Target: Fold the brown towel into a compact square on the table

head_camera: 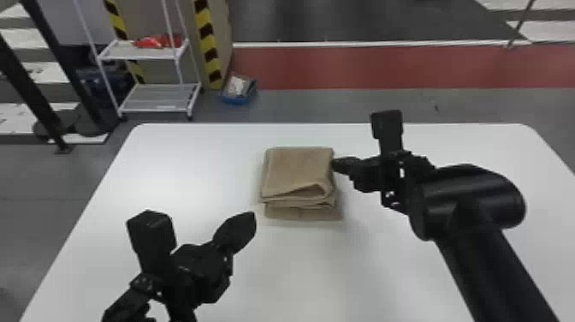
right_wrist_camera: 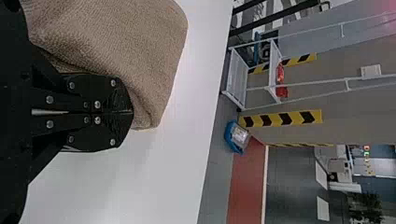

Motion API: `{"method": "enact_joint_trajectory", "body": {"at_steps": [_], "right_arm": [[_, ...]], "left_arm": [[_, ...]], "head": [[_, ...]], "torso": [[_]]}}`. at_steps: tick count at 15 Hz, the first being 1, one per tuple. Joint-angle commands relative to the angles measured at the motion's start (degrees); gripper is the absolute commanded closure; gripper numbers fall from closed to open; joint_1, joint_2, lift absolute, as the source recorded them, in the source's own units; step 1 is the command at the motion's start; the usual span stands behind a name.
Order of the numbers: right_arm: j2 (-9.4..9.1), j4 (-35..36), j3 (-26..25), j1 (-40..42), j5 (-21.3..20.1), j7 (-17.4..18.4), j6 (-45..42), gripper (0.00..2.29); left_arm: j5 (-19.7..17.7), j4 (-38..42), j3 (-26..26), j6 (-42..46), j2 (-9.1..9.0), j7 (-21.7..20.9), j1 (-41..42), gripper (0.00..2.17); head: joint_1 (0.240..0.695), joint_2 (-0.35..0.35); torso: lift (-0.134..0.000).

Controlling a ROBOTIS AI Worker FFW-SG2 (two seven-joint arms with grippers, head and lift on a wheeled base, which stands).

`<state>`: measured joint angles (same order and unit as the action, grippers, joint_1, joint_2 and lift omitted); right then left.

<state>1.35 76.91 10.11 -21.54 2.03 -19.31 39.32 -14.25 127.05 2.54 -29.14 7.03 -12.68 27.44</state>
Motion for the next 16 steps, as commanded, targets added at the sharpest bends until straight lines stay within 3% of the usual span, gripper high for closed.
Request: {"method": "enact_joint_trajectory", "body": {"at_steps": [1, 3, 5, 7, 10, 12, 16], "right_arm": [[0.5, 8.2, -2.5, 6.0, 1.2, -0.3, 0.7, 2.01], [0.68, 16.9, -4.0, 11.3, 1.6, 0.3, 0.2, 2.01], [0.59, 19.6, -3.1, 12.5, 1.8, 0.6, -4.9, 2.01], [-0.03, 15.7, 1.8, 12.3, 1.4, 0.8, -19.5, 2.01], [-1.4, 4.0, 6.6, 10.7, -0.2, 0.9, -30.7, 2.01], [-1.4, 0.9, 7.8, 11.6, -0.2, 0.9, -33.9, 2.01], [-0.47, 1.8, 8.1, 15.5, -0.5, 0.9, -34.8, 2.01]], "left_arm": [[-1.0, -1.5, -1.4, 0.0, 0.0, -0.1, -1.8, 1.71], [-1.7, -1.8, -2.3, 0.0, 0.0, -0.1, -2.2, 1.71], [-2.4, -2.7, -3.1, 0.2, -0.09, 0.1, -3.0, 1.71], [-2.4, -4.1, -3.7, 2.5, -0.35, 0.8, -3.4, 1.71], [-3.0, -5.9, -5.3, 4.9, -0.35, 1.8, -3.0, 1.71], [-3.5, -6.6, -6.8, 5.6, -0.26, 1.7, -2.8, 1.71], [-3.8, -7.4, -7.3, 6.0, -0.44, 1.1, -3.4, 1.71]], "head": [[0.695, 0.053], [0.695, 0.056], [0.695, 0.054], [0.695, 0.07], [0.695, 0.134], [0.695, 0.196], [0.695, 0.237]], "torso": [[-0.118], [-0.118], [-0.118], [-0.118], [-0.118], [-0.118], [-0.118]]}}
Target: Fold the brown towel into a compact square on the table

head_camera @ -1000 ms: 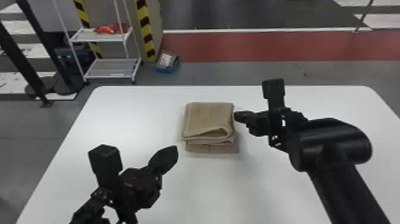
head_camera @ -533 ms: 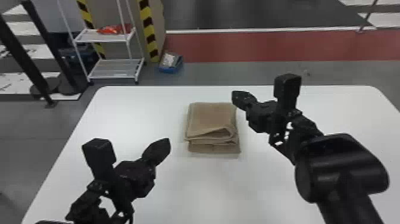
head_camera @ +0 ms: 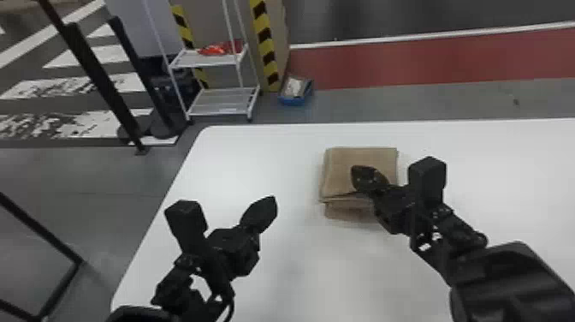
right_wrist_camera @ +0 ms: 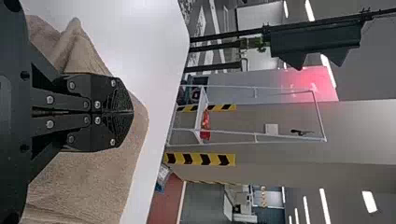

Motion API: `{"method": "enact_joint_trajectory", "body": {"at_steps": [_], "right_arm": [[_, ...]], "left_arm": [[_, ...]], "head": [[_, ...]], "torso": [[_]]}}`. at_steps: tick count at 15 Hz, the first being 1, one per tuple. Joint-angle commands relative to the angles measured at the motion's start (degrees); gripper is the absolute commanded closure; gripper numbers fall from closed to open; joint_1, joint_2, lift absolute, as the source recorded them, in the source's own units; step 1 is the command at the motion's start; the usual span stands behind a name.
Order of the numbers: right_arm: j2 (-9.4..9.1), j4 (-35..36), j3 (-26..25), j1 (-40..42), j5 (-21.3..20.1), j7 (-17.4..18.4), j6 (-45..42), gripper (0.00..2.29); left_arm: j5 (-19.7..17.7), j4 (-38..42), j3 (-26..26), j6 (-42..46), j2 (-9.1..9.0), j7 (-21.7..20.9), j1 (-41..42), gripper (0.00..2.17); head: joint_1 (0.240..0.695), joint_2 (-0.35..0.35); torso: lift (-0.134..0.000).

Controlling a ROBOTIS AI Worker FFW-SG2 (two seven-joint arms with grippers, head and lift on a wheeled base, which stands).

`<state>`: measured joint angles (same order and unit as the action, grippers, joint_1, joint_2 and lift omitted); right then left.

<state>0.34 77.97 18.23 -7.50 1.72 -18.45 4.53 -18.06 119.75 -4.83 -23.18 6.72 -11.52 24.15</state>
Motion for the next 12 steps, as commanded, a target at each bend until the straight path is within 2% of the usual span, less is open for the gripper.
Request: {"method": "enact_joint_trajectory", "body": {"at_steps": [1, 7, 12], "right_arm": [[0.71, 1.5, -0.2, 2.4, -0.5, 0.0, 0.2, 2.01], [1.59, 4.0, -2.1, 6.9, -0.8, 0.0, -0.4, 2.01], [1.86, 3.0, -2.4, 7.1, -0.3, 0.0, -1.4, 2.01]], "left_arm": [[0.0, -0.1, 0.3, 0.0, -0.13, -0.1, -0.2, 1.71], [0.0, 0.2, 0.9, -0.2, -0.3, -0.3, 0.0, 1.71], [0.1, 0.6, 1.5, 0.0, -0.3, 0.2, 0.3, 1.71]], "head": [[0.695, 0.241], [0.695, 0.217], [0.695, 0.2]], "torso": [[-0.118], [-0.118], [-0.118]]}}
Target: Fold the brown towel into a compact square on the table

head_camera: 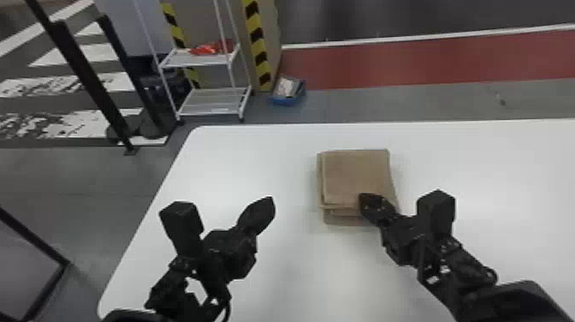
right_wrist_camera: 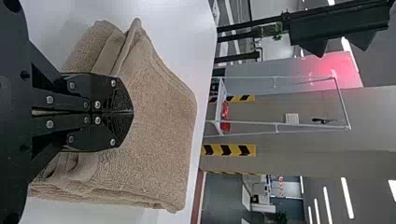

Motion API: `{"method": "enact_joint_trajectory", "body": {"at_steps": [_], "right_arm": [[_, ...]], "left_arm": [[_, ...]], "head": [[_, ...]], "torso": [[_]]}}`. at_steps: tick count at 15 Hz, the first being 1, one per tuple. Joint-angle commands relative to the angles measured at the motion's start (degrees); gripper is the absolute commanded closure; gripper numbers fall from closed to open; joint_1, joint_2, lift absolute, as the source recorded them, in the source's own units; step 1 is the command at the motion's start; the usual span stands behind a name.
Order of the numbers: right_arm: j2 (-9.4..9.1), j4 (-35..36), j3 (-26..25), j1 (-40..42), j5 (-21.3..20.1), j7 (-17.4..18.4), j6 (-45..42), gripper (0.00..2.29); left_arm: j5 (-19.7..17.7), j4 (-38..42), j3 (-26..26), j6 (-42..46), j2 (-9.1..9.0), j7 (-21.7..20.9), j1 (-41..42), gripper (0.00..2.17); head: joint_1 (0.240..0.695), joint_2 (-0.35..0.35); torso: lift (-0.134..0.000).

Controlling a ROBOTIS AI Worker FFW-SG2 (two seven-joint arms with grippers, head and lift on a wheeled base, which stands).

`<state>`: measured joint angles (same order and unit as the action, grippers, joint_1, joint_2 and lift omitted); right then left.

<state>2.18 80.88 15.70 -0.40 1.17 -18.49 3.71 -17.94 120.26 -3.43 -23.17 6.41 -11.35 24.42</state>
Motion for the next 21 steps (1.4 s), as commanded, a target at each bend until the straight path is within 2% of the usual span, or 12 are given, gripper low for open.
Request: {"method": "enact_joint_trajectory", "body": {"at_steps": [1, 3, 4, 5, 6, 8, 9, 12, 13, 16, 18, 21], "right_arm": [[0.01, 1.6, 0.2, 0.2, 0.5, 0.0, -0.6, 2.01], [0.01, 7.8, -0.1, 1.1, 2.2, 0.0, 2.2, 1.99], [0.01, 11.6, -0.3, 1.7, 2.7, 0.1, 4.2, 1.84], [0.01, 16.9, -0.9, 2.3, 3.7, 0.7, 7.3, 1.6], [0.1, 21.9, -1.9, 2.4, 4.1, 1.0, 12.4, 1.19], [0.1, 28.8, -4.8, 2.5, 4.1, 1.0, 20.5, 0.11], [0.37, 31.5, -6.5, 2.8, 4.1, 0.9, 24.2, 0.0], [1.24, 37.9, -11.0, 7.3, 4.1, 1.0, 27.0, 0.05], [1.33, 39.4, -12.4, 9.9, 4.1, 1.0, 26.1, 0.06], [1.77, 42.3, -15.5, 20.2, 4.2, 1.0, 13.7, 0.06], [1.95, 41.8, -17.7, 24.7, 6.1, 1.0, 7.0, 0.06], [1.95, 40.2, -20.4, 29.7, 8.9, 0.6, 0.3, 0.07]], "left_arm": [[0.0, 0.1, 0.1, 0.0, 0.0, 0.1, -0.2, 1.71], [0.0, 0.7, 0.1, 0.4, -0.08, 1.2, -0.3, 1.71], [0.3, 1.2, 0.4, 1.8, -0.08, 2.8, -0.1, 1.68], [0.8, 1.6, 1.4, 5.6, -0.08, 5.1, 0.3, 1.42], [1.9, 1.9, 2.4, 9.3, 0.0, 7.7, 0.4, 1.17], [5.8, 2.6, 4.7, 14.1, -0.08, 12.7, 0.6, 0.08], [7.5, 2.6, 5.9, 17.8, -0.08, 15.7, 0.9, 0.0], [14.3, 0.6, 9.1, 31.6, 0.0, 23.4, 1.9, 0.01], [15.1, 0.1, 9.5, 32.9, 0.0, 24.4, 2.3, 0.01], [15.3, -1.0, 10.1, 38.0, 0.0, 25.9, 4.9, 0.01], [17.2, -2.5, 11.6, 42.4, 0.27, 27.9, 6.6, 0.02], [17.4, -2.4, 12.7, 42.4, 0.53, 27.9, 10.1, 0.02]], "head": [[0.695, 0.199], [0.695, 0.199], [0.695, 0.2], [0.695, 0.203], [0.695, 0.21], [0.695, 0.211], [0.695, 0.207], [0.695, 0.167], [0.695, 0.167], [0.695, 0.118], [0.695, 0.089], [0.695, 0.046]], "torso": [[-0.118], [-0.118], [-0.118], [-0.118], [-0.118], [-0.118], [-0.118], [-0.118], [-0.118], [-0.118], [-0.118], [-0.118]]}}
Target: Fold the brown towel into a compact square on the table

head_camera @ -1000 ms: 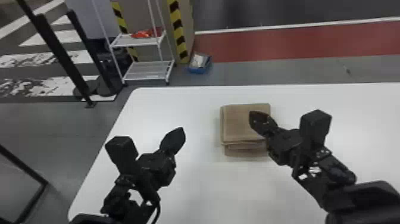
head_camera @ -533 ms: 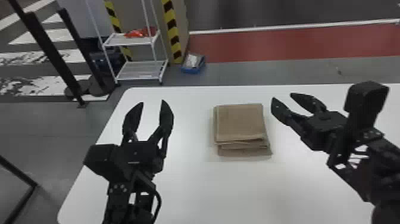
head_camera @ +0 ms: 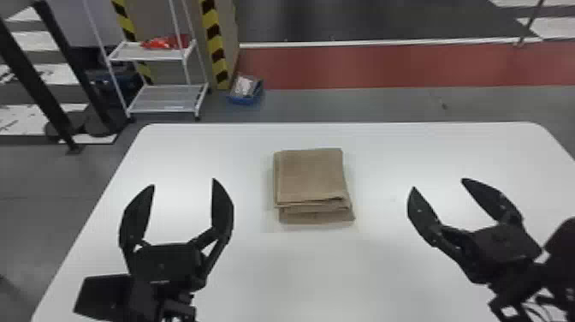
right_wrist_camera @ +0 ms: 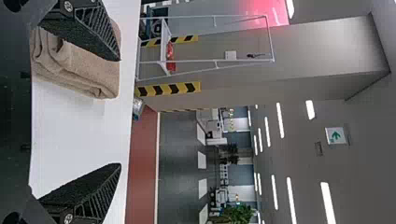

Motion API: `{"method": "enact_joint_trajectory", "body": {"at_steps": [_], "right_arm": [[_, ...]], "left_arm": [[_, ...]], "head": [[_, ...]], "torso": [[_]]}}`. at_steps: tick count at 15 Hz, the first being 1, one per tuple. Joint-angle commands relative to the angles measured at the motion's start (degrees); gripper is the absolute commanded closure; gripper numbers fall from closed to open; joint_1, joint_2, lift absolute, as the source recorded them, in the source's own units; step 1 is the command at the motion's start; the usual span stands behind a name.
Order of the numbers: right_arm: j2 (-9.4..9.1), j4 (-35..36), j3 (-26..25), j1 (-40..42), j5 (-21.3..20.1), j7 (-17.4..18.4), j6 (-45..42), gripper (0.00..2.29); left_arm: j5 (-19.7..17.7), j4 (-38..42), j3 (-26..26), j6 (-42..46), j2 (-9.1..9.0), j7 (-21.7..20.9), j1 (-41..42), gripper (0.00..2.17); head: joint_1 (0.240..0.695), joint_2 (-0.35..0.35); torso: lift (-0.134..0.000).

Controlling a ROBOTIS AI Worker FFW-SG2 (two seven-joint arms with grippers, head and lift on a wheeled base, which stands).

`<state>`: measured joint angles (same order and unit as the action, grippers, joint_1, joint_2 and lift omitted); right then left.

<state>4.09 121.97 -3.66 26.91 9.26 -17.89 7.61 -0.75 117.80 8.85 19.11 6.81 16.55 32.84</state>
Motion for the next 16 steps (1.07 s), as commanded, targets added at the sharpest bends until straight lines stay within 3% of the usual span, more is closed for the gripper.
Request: {"method": "enact_joint_trajectory", "body": {"at_steps": [1, 4, 8, 11, 16], "right_arm": [[0.13, -1.5, -1.4, 3.8, 1.3, 0.0, -6.1, 0.07], [0.57, -2.1, -1.6, 7.6, 2.3, 0.1, -10.1, 0.07], [1.18, -1.9, -0.9, 11.0, 3.8, 0.3, -12.9, 0.07], [1.89, 0.6, 1.3, 13.3, 3.7, 2.1, -14.1, 0.07], [2.68, 4.9, 1.6, 13.7, 4.1, 2.8, -8.0, 0.07]], "left_arm": [[0.8, 0.0, 0.8, 0.6, 0.22, 0.0, 2.8, 0.03], [1.5, 0.1, 2.0, 2.7, 0.84, 0.4, 5.9, 0.03], [3.3, 0.0, 5.7, 4.0, 3.21, 2.3, 8.2, 0.02], [5.8, 1.0, 6.9, 3.3, 3.56, 3.5, 9.7, 0.02], [5.7, 7.4, 6.3, -6.6, 3.83, 1.9, 10.7, 0.05]], "head": [[0.695, 0.03], [0.695, -0.004], [0.695, -0.041], [0.695, -0.065], [0.695, -0.054]], "torso": [[-0.118], [-0.118], [-0.118], [-0.118], [-0.118]]}}
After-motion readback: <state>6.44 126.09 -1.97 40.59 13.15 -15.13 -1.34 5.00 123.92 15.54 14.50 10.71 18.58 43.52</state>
